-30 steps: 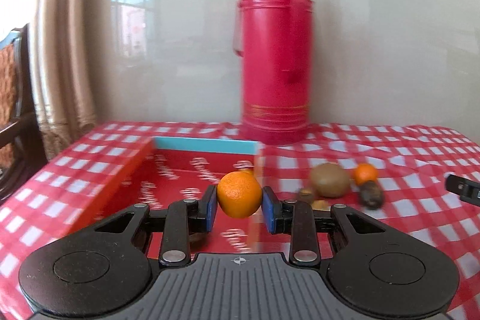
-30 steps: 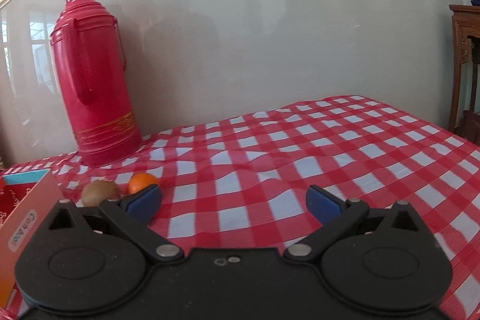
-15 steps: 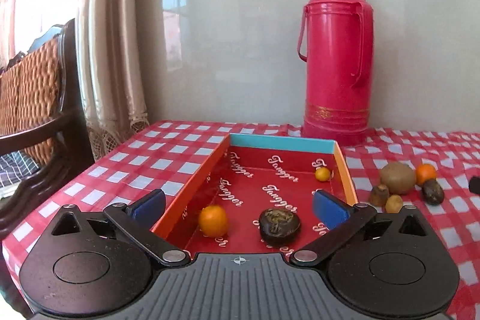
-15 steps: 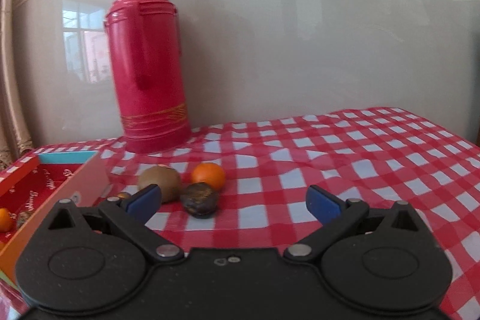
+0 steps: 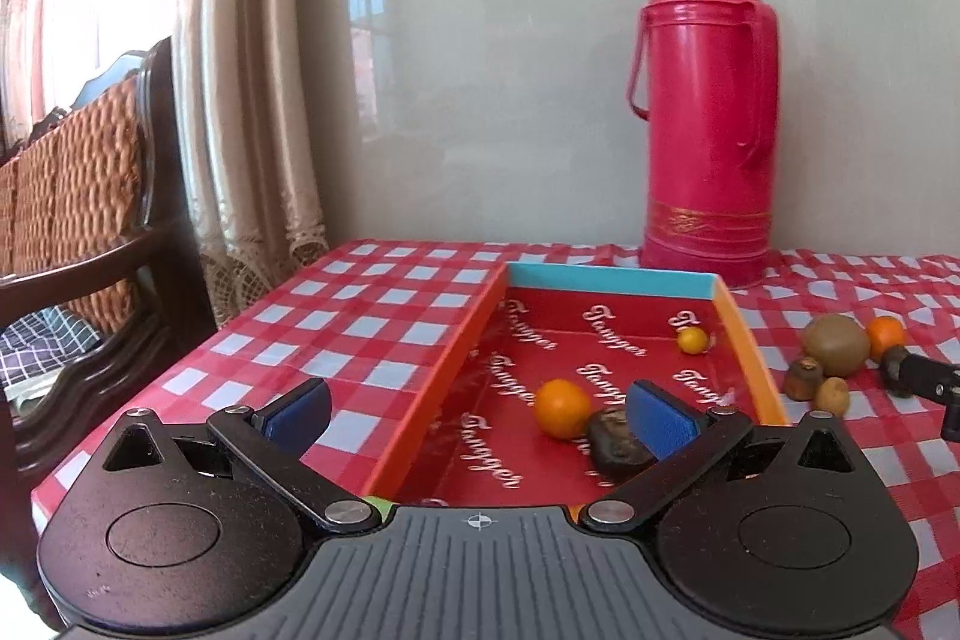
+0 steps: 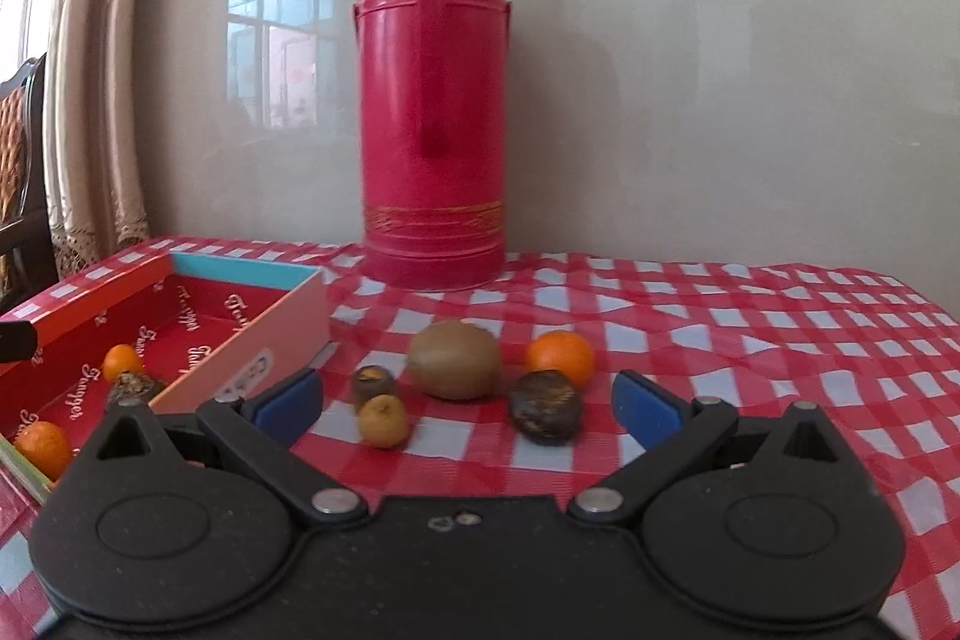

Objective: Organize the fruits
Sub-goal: 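Carry the orange into the box and open the left gripper, then grasp the small brown fruit with the right gripper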

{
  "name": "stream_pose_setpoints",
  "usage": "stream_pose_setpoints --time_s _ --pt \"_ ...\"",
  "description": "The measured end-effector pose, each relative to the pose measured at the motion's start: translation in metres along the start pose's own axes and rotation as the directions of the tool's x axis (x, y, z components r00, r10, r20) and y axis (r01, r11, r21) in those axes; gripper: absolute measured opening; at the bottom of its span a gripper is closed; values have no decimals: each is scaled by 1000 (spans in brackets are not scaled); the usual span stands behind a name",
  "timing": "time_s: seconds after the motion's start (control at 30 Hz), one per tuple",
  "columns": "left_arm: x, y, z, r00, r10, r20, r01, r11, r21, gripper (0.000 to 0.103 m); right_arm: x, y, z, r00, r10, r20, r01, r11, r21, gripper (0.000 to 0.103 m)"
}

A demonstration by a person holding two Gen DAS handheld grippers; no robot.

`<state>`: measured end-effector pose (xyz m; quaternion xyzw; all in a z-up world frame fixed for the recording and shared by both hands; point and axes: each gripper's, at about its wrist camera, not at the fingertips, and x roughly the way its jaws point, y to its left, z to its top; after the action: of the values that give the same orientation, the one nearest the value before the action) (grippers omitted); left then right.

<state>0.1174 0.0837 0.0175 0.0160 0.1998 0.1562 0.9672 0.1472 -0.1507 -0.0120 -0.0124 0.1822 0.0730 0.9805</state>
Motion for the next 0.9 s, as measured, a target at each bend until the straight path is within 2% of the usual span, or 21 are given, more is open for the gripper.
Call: stream_pose_setpoints --time_s 0.23,0.33,0.4,0.47,0.6,0.77,0.83,0.87,0.9 --pt "6 20 -6 1000 20 -17 -20 1000 -15 103 11 18 2 999 24 -34 -25 999 -23 97" --pt "11 29 -10 999 27 -28 -28 999 -35 103 18 25 3 999 22 -49 -24 999 -37 93" --pt "14 34 -13 999 23 -44 -25 998 -50 103 22 29 4 998 22 -63 -25 999 -45 87" --pt "17 37 -15 999 25 -47 -28 998 -58 103 29 33 4 996 26 -89 -31 998 -54 74" --pt "20 43 -17 999 15 -50 -19 997 -79 103 42 39 4 991 34 -133 -44 996 -74 62" --pt "26 53 -18 998 13 -66 -19 995 -100 103 59 42 3 981 15 -191 -31 996 -80 40" --pt "29 58 -19 997 13 -75 -22 992 -121 103 67 40 2 975 7 -224 -25 997 -78 36" --pt "29 62 -20 997 12 -78 -22 991 -131 103 70 39 1 971 13 -240 -31 997 -72 16" --pt "30 64 -20 997 11 -82 -23 990 -141 103 71 38 1 968 16 -249 -33 997 -63 17"
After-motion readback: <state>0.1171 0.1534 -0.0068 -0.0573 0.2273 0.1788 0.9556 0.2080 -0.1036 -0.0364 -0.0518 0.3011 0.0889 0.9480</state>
